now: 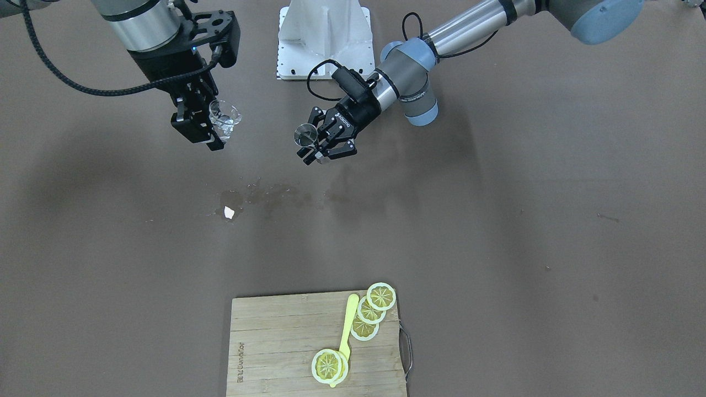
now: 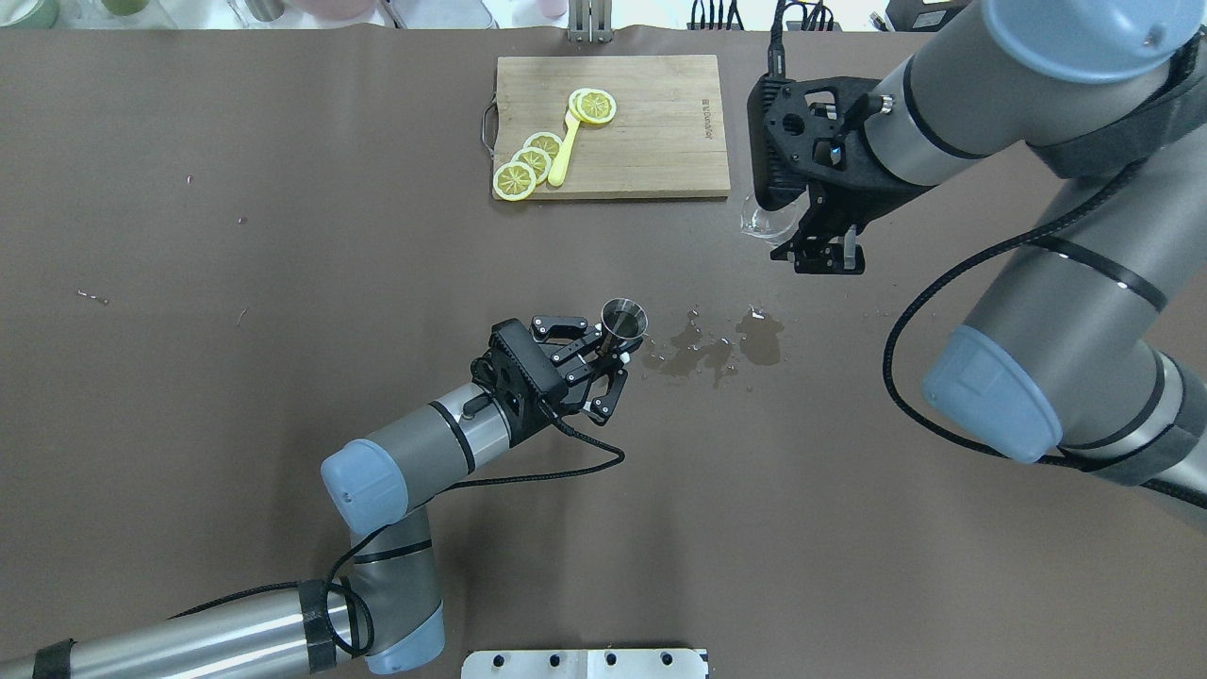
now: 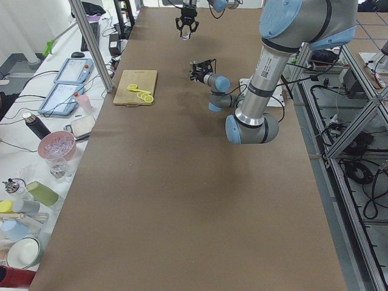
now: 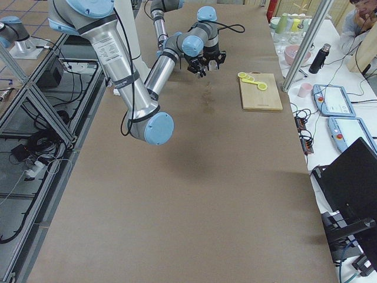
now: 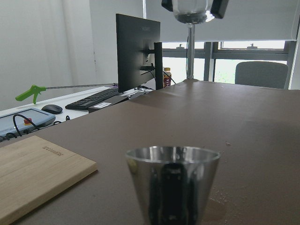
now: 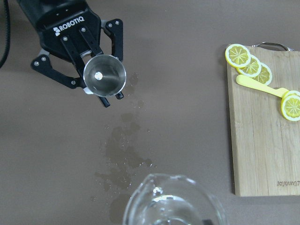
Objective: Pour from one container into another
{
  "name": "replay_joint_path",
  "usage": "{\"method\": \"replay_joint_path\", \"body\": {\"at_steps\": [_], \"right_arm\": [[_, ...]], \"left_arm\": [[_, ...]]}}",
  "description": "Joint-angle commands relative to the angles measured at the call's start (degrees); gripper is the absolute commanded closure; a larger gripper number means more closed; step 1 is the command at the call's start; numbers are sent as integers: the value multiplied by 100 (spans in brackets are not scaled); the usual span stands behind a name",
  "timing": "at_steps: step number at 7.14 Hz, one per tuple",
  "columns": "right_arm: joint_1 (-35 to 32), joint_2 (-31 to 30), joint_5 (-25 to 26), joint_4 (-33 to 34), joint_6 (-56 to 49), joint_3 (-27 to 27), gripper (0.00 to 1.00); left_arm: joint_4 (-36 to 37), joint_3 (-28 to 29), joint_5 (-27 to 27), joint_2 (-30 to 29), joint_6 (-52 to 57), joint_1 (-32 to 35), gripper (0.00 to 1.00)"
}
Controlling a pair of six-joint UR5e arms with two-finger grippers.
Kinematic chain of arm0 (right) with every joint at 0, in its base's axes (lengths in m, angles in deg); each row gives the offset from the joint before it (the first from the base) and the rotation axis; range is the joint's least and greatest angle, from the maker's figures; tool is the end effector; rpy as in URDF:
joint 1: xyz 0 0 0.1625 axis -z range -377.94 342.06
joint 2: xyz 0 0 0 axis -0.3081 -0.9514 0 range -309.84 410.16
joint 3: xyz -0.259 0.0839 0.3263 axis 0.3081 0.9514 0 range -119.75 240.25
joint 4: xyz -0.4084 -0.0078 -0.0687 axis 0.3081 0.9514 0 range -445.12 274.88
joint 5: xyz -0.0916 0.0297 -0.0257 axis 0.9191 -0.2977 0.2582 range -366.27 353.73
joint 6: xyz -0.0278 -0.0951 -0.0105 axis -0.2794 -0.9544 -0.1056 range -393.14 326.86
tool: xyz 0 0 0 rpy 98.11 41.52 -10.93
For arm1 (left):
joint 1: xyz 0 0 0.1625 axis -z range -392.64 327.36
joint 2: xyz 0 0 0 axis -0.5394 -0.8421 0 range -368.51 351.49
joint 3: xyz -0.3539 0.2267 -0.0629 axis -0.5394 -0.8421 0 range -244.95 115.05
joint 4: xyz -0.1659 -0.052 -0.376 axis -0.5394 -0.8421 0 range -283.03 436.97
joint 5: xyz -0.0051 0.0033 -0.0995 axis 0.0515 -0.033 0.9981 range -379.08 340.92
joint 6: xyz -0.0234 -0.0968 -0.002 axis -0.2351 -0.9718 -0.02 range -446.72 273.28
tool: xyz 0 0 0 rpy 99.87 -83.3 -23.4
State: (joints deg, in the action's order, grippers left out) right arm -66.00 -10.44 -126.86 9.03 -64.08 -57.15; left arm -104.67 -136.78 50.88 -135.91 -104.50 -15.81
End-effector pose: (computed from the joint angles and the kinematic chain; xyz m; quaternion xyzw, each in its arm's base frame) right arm -0.3076 -0.4657 0.1774 0.4030 -0.2764 -0.6077 0.6260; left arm 0.6028 -0.3572 0.2444 0.6390 0.5089 0.1327 0.5613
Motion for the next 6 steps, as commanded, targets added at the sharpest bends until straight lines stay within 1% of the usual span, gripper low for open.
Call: {"method": "replay_joint_path", "body": {"at_steps": [1, 4, 6], "right_arm": [[-474, -573, -762, -895, 0, 164, 100], [-862, -1066, -1431, -2064, 70, 620, 100], [-951, -1418, -1608, -3344, 473, 1112, 100]], "left_arm": [[-3, 3, 0, 4, -6, 13, 100], [-3, 3, 0, 30, 3, 65, 100], [-3, 3, 9, 118, 3, 232, 100]]}}
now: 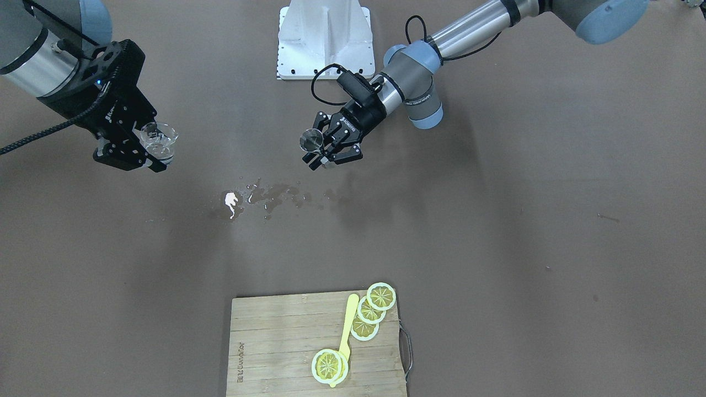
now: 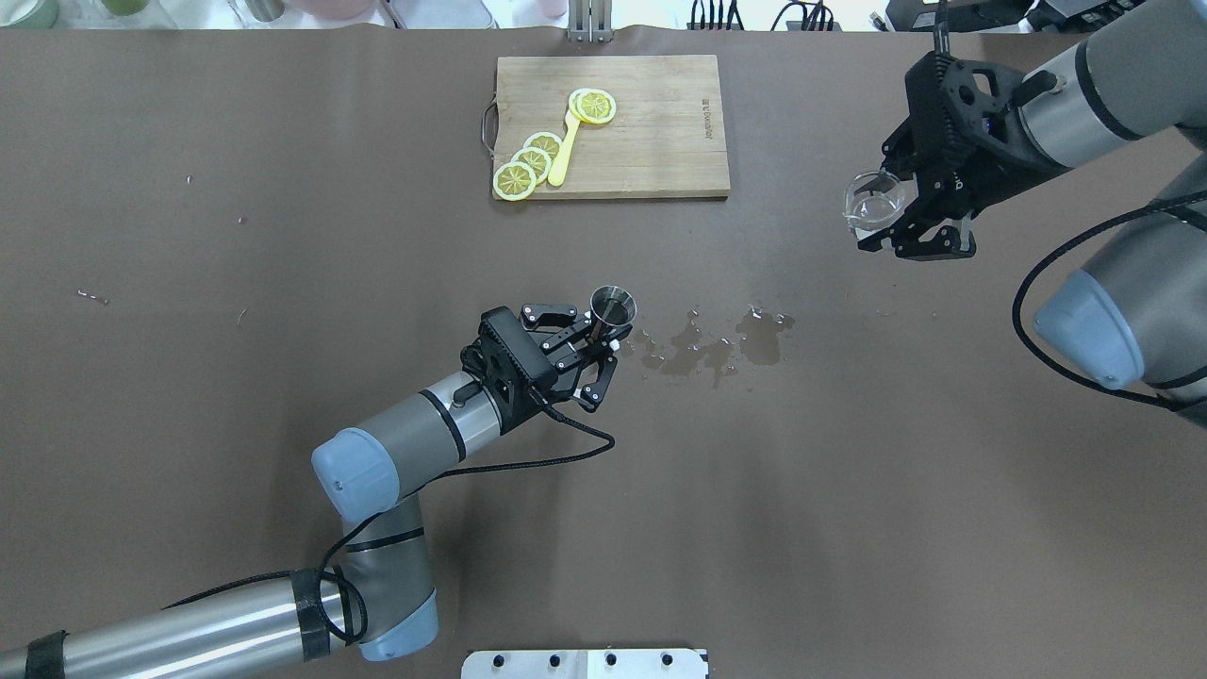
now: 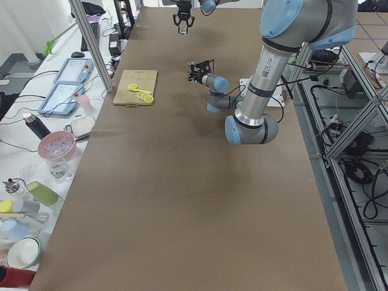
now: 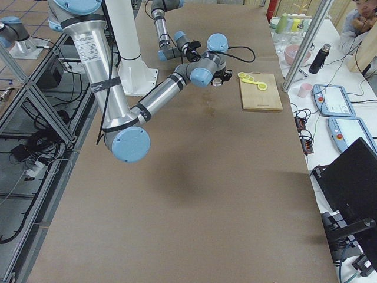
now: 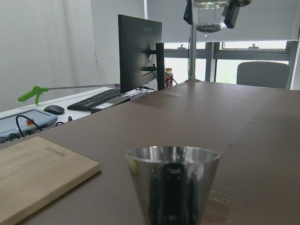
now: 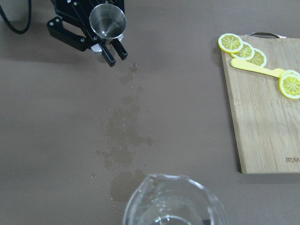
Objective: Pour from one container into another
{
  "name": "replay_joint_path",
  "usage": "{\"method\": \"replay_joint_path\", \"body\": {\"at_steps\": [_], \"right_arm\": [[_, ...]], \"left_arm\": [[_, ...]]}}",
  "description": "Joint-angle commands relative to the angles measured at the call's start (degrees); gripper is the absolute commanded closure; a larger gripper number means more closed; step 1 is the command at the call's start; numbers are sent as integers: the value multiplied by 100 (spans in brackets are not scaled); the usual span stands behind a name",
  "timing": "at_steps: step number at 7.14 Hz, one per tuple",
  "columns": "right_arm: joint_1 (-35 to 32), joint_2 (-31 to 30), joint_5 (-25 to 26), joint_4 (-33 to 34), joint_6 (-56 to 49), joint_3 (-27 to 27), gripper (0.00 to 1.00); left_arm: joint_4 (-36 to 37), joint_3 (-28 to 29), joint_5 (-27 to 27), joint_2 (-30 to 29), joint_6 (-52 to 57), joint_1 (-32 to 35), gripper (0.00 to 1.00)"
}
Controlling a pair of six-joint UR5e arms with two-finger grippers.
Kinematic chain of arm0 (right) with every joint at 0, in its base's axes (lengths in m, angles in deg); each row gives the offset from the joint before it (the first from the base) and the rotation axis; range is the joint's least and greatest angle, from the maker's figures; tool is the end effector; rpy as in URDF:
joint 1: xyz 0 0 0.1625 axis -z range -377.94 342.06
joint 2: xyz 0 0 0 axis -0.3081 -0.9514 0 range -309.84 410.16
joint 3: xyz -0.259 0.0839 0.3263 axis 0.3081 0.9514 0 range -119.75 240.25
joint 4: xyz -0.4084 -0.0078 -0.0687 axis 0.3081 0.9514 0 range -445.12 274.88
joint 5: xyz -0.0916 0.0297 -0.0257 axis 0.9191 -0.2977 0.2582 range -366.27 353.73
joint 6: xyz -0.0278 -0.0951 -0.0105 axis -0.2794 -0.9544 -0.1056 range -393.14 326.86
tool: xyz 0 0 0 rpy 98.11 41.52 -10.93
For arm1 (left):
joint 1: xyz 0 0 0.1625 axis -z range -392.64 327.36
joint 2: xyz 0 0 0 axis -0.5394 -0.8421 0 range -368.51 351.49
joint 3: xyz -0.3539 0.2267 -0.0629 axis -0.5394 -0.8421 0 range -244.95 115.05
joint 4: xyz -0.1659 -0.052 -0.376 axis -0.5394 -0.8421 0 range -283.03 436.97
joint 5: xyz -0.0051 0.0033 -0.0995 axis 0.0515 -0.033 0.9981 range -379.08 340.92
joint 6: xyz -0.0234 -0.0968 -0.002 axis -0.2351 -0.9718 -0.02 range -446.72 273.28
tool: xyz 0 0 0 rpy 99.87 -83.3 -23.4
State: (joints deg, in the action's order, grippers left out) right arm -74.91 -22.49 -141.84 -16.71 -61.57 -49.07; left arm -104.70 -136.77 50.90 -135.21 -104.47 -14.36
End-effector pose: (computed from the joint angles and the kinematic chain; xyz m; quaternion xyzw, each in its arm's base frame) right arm -0.2495 -0.4975 0.2859 0.4348 -0.3561 -0.5736 0.5960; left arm 0.5926 -0.3720 0.2528 0.6437 0.4978 0.1286 0.5669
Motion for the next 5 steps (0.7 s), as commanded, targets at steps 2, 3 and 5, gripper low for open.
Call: {"method": "replay_joint_path", "body": {"at_steps": [2, 3, 5], "right_arm": [[-148, -442, -250, -1731, 583, 735, 100], [-183, -600, -277, -2292, 915, 946, 100], [-219, -794, -277, -3435, 1286, 1551, 100]], "left_arm": [[0, -34, 77, 48, -9, 288, 100], [9, -69, 95, 48, -17, 481, 100], [0, -156, 253, 283, -17, 894, 100]]}}
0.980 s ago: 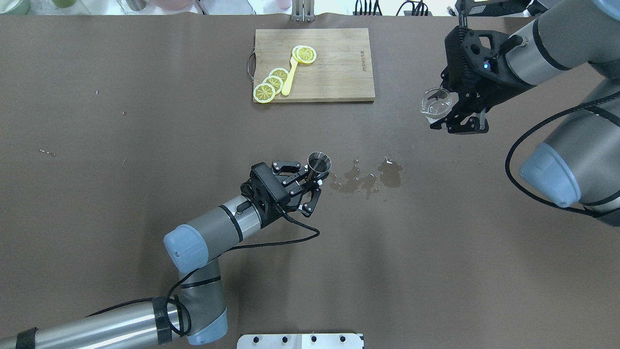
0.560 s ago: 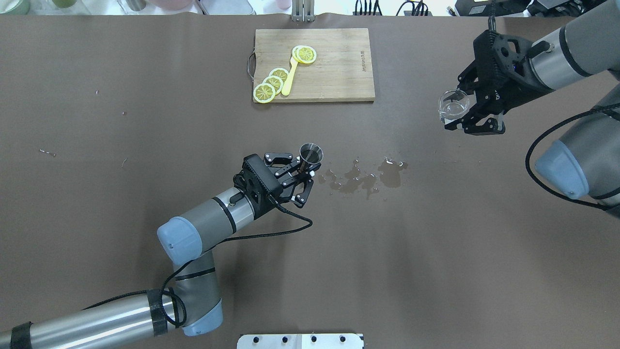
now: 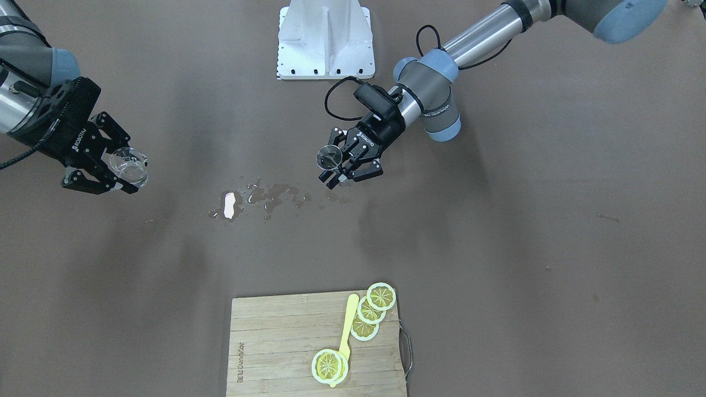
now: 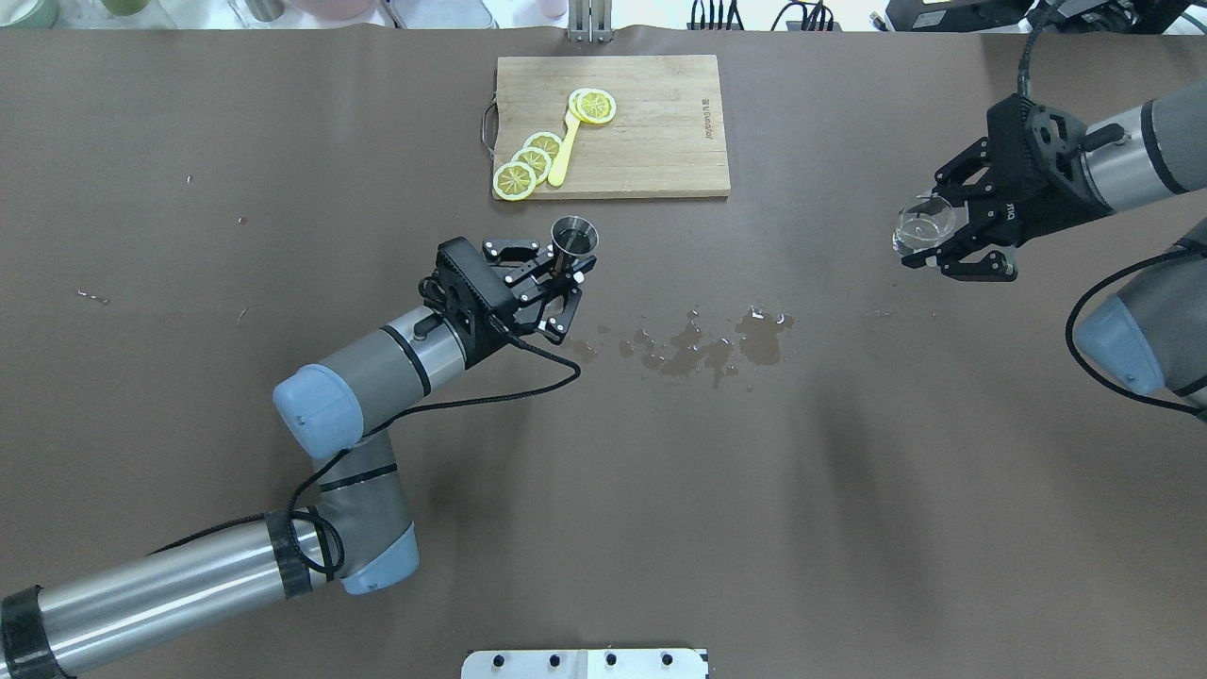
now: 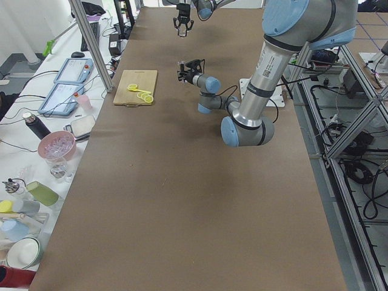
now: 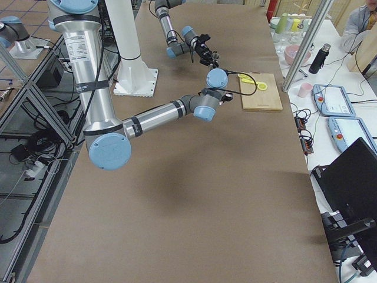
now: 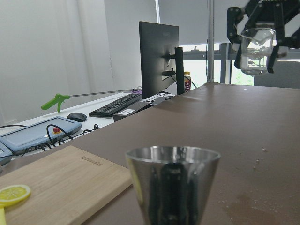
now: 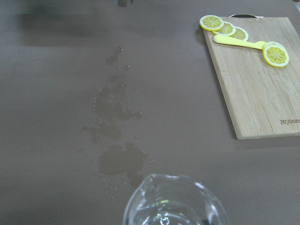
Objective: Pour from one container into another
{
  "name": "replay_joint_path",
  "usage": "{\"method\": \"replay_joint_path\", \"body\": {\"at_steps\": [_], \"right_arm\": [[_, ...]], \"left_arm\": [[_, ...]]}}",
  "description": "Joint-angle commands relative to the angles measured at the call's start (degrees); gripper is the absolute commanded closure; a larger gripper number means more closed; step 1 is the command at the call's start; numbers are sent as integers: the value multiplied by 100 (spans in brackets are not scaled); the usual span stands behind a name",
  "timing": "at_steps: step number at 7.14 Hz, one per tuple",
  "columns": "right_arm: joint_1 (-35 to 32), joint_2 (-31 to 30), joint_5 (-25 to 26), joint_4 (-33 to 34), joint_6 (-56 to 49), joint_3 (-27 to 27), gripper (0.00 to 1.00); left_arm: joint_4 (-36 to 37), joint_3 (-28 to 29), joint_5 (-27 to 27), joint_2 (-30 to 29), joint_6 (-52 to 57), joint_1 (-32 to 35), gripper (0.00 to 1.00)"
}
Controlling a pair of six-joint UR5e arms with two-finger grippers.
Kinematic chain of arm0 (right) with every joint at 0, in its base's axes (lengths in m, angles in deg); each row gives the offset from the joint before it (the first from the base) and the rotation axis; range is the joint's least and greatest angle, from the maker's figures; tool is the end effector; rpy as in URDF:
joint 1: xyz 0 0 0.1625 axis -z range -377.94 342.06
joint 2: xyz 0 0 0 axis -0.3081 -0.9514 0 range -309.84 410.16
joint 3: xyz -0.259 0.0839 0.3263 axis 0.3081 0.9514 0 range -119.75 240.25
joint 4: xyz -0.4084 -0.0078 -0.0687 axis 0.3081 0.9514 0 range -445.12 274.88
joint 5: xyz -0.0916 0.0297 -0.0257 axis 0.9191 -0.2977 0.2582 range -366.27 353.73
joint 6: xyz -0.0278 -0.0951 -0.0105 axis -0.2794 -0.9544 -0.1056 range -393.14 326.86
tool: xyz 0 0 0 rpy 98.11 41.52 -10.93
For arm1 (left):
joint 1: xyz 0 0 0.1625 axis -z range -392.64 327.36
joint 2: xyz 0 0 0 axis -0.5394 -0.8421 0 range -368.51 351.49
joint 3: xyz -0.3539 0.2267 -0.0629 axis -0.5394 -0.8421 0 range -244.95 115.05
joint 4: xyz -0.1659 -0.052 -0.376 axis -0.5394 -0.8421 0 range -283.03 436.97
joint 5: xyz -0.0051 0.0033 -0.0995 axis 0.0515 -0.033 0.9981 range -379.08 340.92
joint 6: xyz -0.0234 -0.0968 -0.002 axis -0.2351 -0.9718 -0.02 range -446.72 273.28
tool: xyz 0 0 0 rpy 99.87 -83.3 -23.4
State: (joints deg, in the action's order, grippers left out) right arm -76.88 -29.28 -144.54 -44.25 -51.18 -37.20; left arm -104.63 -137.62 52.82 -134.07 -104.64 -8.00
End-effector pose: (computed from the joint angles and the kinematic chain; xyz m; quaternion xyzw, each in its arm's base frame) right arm -0.2338 -0.5021 0.3930 0.4627 -0.3958 -0.5216 0.5977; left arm 0.5450 -0.4306 0.2596 0.6640 0.4694 0.1104 0.5715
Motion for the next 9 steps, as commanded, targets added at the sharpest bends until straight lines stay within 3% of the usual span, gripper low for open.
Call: {"method": "replay_joint_path", "body": {"at_steps": [1, 4, 9], "right_arm": [[-22, -115, -7, -1278, 509, 741, 100], [-13, -115, 89, -2344, 1229, 1367, 100], [92, -63, 397, -3882, 1968, 2439, 100]], "left_arm": [[-24, -177, 253, 294, -1, 547, 100], [-42, -169, 632, 602, 8, 1375, 100], [-32, -54, 632, 891, -10, 1622, 100]]}}
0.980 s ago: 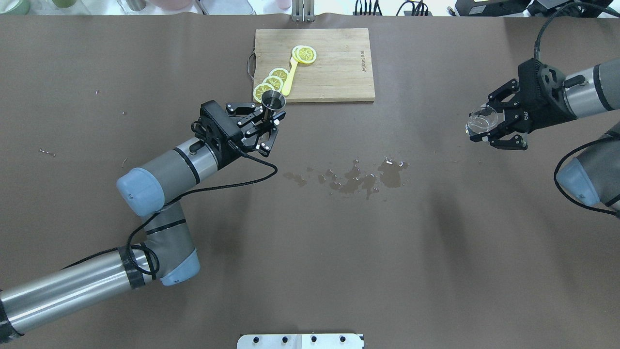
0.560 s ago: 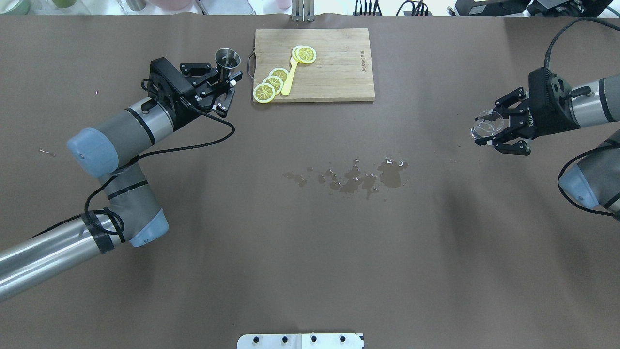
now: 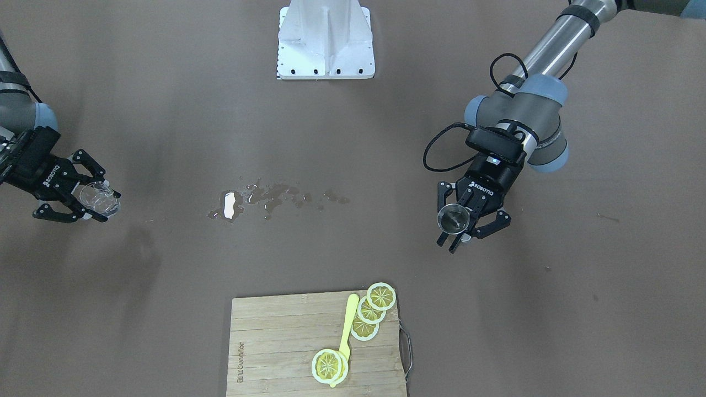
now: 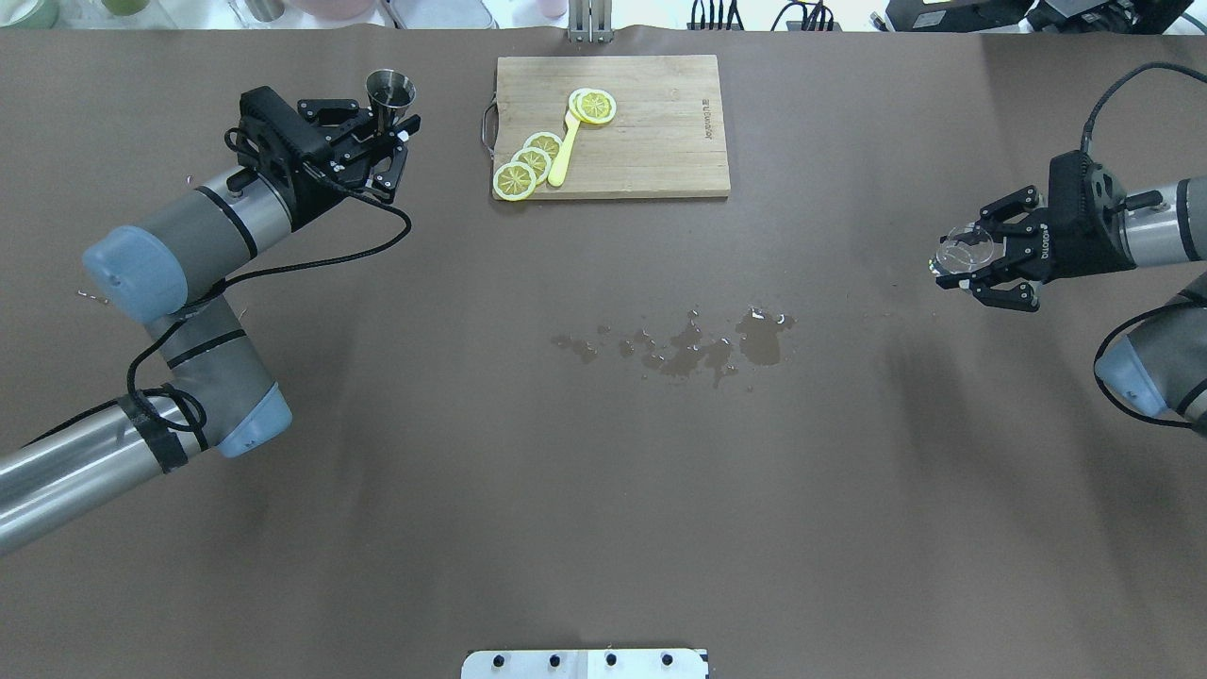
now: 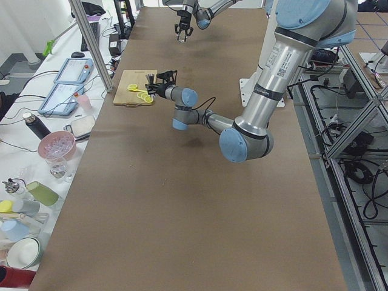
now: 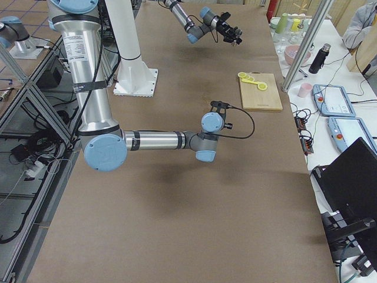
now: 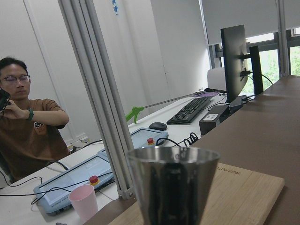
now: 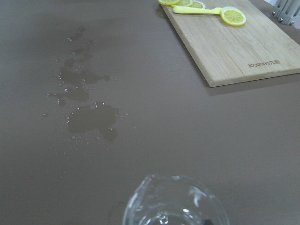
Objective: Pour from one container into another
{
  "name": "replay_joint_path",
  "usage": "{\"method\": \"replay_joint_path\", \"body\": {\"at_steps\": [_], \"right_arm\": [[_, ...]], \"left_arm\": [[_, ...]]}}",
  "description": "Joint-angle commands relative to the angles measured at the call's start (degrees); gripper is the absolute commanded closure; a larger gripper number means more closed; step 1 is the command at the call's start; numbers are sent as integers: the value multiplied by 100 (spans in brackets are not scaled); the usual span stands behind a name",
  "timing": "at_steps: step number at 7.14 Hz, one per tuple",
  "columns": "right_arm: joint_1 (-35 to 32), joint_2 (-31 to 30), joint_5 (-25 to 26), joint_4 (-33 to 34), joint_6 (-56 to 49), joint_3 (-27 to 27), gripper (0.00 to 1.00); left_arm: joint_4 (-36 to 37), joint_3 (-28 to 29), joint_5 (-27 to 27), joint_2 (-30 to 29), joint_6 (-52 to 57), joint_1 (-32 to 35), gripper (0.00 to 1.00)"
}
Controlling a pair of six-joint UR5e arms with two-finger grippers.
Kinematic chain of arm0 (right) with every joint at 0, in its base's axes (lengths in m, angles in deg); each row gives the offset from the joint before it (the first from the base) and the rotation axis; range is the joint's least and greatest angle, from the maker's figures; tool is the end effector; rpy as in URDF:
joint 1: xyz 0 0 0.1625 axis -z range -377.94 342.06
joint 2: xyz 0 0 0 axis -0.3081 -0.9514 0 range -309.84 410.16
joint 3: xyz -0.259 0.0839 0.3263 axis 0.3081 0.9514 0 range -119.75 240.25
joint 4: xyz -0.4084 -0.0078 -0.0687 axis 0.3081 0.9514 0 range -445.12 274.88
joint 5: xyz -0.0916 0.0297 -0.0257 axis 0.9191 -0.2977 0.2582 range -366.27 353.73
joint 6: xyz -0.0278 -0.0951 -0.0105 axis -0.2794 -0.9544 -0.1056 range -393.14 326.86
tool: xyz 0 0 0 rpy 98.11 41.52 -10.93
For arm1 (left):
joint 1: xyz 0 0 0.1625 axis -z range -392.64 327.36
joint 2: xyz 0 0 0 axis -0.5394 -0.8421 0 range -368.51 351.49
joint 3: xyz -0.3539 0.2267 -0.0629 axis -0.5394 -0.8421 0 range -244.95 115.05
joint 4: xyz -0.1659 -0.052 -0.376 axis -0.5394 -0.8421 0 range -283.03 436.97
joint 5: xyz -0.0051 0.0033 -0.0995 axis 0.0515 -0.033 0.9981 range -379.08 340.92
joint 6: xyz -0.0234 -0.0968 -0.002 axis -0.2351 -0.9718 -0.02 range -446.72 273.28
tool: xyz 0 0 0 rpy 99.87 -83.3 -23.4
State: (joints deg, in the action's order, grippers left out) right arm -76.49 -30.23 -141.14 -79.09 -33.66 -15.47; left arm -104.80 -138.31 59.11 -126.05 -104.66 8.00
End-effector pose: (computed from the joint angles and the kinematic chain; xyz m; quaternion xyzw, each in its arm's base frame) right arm -0.2332 -0.5018 0.5287 0.4900 -0.4405 -0.4301 0.6171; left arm 0.3969 -0.5431 0.3465 0.6821 0.3769 0.0909 0.6200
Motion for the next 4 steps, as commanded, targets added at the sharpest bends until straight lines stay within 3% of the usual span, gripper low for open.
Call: {"method": "replay_joint_path", "body": {"at_steps": [1, 4], "right_arm": [[124, 67, 66, -610, 297, 442, 100], [414, 120, 293, -1261, 755, 847, 100]], "left_arm": [[-25, 6, 4, 117, -16, 31, 100], [1, -91, -66, 319, -104, 75, 100]]}}
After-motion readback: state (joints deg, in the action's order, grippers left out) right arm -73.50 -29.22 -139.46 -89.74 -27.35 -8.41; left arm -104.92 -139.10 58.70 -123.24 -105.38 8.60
